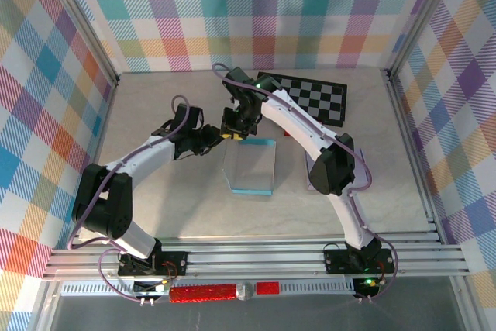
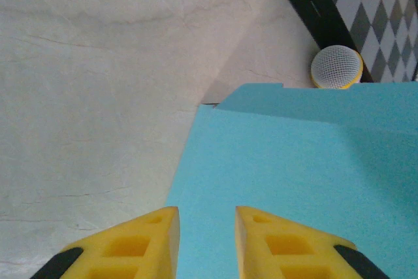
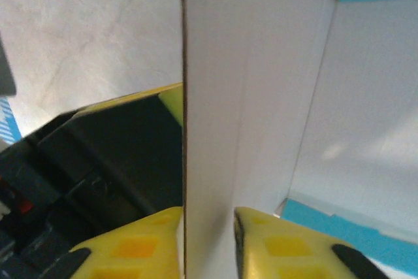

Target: Fold the paper box

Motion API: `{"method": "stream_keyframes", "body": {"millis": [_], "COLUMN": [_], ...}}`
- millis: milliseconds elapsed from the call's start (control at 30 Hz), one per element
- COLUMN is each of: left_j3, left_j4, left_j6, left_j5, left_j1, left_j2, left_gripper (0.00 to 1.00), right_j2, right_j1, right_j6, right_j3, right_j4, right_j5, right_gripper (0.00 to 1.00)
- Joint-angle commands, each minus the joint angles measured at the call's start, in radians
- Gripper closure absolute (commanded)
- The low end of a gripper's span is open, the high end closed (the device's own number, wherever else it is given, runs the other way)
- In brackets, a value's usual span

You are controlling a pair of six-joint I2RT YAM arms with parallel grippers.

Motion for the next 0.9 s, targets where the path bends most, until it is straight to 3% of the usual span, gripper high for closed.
{"method": "stream_keyframes", "body": {"millis": [0, 167, 367, 567, 867], "left_j3": [0.036, 0.045, 0.041, 0.023, -0.005], "left_j4": [-0.115, -0.207, -0.293, -0.336, -0.376], "left_j6": [0.067, 0.117, 0.155, 0.178, 0.226], "left_j5": [-0.067, -0.152, -0.218, -0.2, -0.114], "left_j1": [-0.012, -0.019, -0.021, -0.021, -0.021], "left_j2": [-0.054, -0.121, -0.203, -0.259, -0.294], "left_gripper": [0.71, 0.7, 0.67, 0.66, 0.64], "right_j2": [0.009, -0.022, -0.048, 0.02, -0.001], "right_j1": [-0.018, -0.037, -0.048, -0.07, -0.114], "right_j6": [0.105, 0.263, 0.535, 0.876, 1.097], "right_j3": [0.042, 0.038, 0.071, 0.228, 0.137], "right_j4": [-0.05, -0.066, -0.133, -0.367, -0.254], "right_j5": [0.032, 0.077, 0.187, 0.284, 0.242], "right_gripper": [0.83, 1.0, 1.0, 1.0, 1.0]}}
